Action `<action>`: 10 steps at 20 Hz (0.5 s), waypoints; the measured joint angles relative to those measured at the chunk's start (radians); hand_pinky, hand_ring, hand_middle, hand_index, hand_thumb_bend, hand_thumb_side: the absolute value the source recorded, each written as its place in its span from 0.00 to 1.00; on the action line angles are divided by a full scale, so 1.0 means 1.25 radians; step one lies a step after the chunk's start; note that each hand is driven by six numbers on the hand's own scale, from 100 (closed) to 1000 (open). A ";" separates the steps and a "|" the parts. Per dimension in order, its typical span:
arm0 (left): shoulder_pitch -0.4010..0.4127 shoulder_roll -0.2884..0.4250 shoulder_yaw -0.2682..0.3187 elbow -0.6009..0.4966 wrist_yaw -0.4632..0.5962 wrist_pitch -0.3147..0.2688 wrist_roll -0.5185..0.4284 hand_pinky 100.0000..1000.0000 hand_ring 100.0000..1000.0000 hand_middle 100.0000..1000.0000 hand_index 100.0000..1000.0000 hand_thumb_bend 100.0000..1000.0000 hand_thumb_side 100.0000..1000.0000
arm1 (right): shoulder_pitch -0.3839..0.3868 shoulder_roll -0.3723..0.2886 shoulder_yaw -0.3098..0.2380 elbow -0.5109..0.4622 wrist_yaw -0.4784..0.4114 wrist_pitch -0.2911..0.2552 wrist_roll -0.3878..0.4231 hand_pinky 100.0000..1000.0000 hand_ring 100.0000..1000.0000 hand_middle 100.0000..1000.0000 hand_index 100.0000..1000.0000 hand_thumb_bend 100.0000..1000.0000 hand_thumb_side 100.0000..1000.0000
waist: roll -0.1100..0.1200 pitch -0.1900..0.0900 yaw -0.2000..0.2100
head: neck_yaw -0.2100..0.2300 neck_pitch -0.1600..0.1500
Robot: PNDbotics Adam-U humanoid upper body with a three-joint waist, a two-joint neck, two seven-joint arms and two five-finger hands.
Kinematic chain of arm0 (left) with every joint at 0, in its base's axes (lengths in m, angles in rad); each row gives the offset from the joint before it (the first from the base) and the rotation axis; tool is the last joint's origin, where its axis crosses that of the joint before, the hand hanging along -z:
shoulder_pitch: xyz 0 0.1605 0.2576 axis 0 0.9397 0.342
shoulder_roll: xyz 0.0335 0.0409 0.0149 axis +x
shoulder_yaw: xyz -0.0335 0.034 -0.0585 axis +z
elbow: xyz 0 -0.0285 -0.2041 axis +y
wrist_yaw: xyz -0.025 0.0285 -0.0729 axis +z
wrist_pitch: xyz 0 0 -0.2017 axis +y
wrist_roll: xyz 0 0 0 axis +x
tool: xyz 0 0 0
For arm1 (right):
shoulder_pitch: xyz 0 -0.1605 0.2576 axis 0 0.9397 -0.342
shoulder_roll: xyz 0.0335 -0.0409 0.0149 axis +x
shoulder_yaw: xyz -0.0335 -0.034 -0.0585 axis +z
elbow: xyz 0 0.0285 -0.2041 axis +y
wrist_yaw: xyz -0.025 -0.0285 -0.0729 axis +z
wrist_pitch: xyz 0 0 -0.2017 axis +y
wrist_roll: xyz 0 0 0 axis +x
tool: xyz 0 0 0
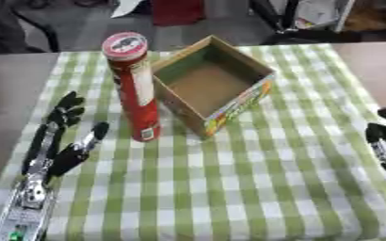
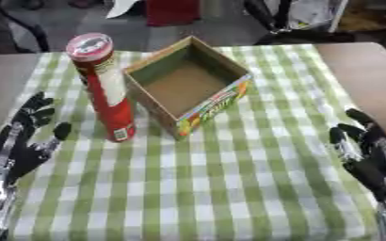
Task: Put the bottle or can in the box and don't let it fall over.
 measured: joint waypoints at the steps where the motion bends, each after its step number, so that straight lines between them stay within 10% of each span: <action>1: -0.018 0.005 -0.005 0.010 -0.003 0.003 0.006 0.87 0.85 0.85 1.00 0.59 0.59 | 0.000 0.000 0.000 0.000 0.000 0.000 0.000 0.95 0.84 0.92 0.92 0.19 0.44 | 0.000 0.000 -0.001 | 0.000 0.000; 10: -0.153 0.020 -0.047 0.138 0.001 0.021 0.059 0.87 0.85 0.85 0.99 0.58 0.61 | -0.001 0.000 0.005 0.004 -0.006 -0.003 0.006 0.95 0.84 0.92 0.92 0.18 0.44 | -0.011 0.000 -0.018 | 0.002 -0.014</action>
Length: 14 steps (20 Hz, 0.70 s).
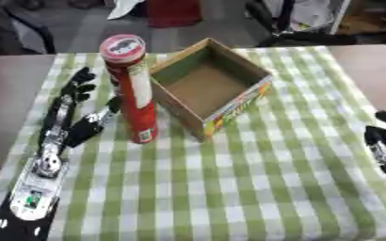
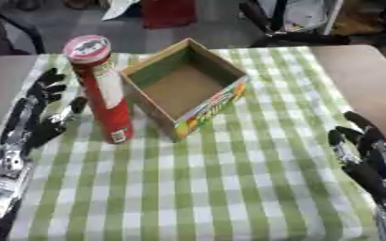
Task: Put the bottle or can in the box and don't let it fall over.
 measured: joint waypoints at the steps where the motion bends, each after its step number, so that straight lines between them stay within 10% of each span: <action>1: -0.012 -0.001 -0.004 0.014 0.002 0.000 0.001 0.87 0.85 0.85 0.99 0.58 0.61 | 0.000 0.000 0.000 0.000 -0.001 0.000 0.000 0.95 0.84 0.92 0.92 0.18 0.44 | 0.000 0.000 -0.001 | 0.000 -0.001; 14: -0.120 -0.037 -0.018 0.170 0.008 -0.022 -0.020 0.86 0.82 0.81 0.95 0.52 0.59 | -0.003 0.001 0.006 0.003 -0.007 -0.002 0.004 0.96 0.84 0.93 0.92 0.17 0.45 | -0.003 0.000 -0.017 | 0.004 -0.008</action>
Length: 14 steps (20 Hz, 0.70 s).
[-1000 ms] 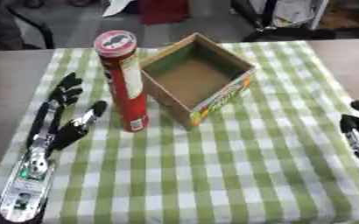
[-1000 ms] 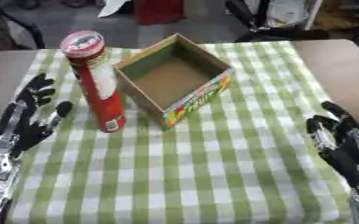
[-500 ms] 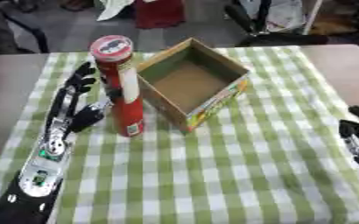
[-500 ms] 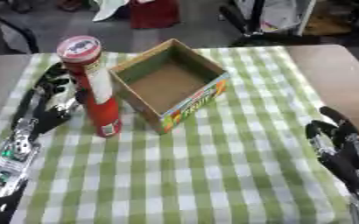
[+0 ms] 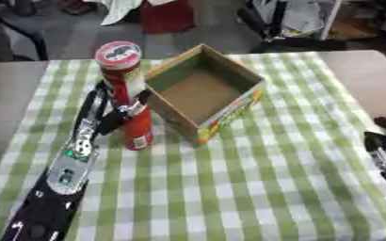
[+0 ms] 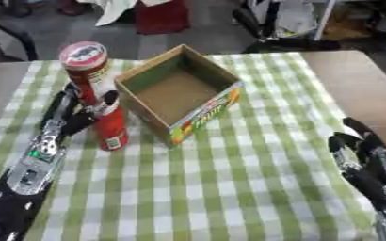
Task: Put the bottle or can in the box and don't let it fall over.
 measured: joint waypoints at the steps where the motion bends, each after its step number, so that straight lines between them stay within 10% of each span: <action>1: -0.004 -0.003 0.000 0.009 0.002 -0.003 -0.003 0.86 0.81 0.80 0.94 0.49 0.57 | 0.000 0.000 0.001 0.000 0.000 0.000 0.000 0.96 0.84 0.93 0.92 0.17 0.45 | 0.000 0.000 -0.001 | 0.000 0.000; 7: -0.013 -0.004 0.000 0.036 0.040 -0.025 -0.019 0.87 0.65 0.59 0.76 0.18 0.39 | 0.000 0.005 0.003 0.002 0.000 0.000 0.003 0.96 0.84 0.93 0.92 0.17 0.45 | 0.000 0.000 -0.003 | 0.002 0.000; 14: -0.017 -0.004 0.000 0.050 0.087 -0.046 0.032 1.00 0.39 0.38 0.53 0.29 0.39 | 0.001 0.006 0.003 0.002 -0.001 0.002 0.004 0.96 0.84 0.93 0.92 0.17 0.45 | 0.000 0.000 -0.003 | 0.002 0.000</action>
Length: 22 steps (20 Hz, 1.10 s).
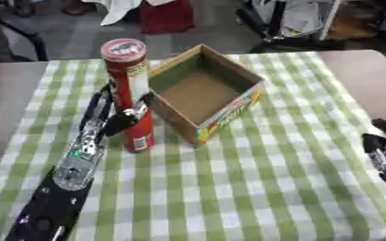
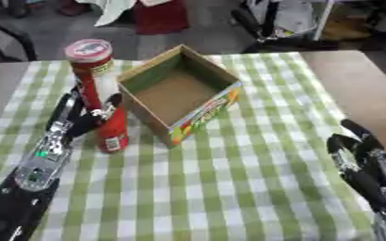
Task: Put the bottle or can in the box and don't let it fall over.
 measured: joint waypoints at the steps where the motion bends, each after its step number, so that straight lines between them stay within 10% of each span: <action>1: -0.001 0.000 0.000 0.001 0.006 0.000 0.010 1.00 0.38 0.38 0.53 0.29 0.39 | 0.000 0.000 0.000 0.000 0.000 0.000 0.000 0.96 0.84 0.93 0.92 0.17 0.45 | 0.000 0.000 0.000 | 0.000 0.000; 17: -0.243 0.001 0.003 0.079 0.103 -0.026 0.072 1.00 0.47 0.45 0.62 0.34 0.40 | -0.009 0.006 0.026 0.007 -0.011 -0.002 0.027 0.97 0.84 0.93 0.92 0.17 0.45 | -0.005 0.007 -0.079 | 0.050 -0.014; 22: -0.275 -0.010 0.004 0.178 0.082 -0.059 0.125 1.00 0.74 0.66 0.77 0.63 0.52 | -0.014 0.008 0.036 0.015 -0.021 -0.001 0.041 0.97 0.84 0.93 0.92 0.16 0.45 | -0.003 0.019 -0.116 | 0.071 -0.026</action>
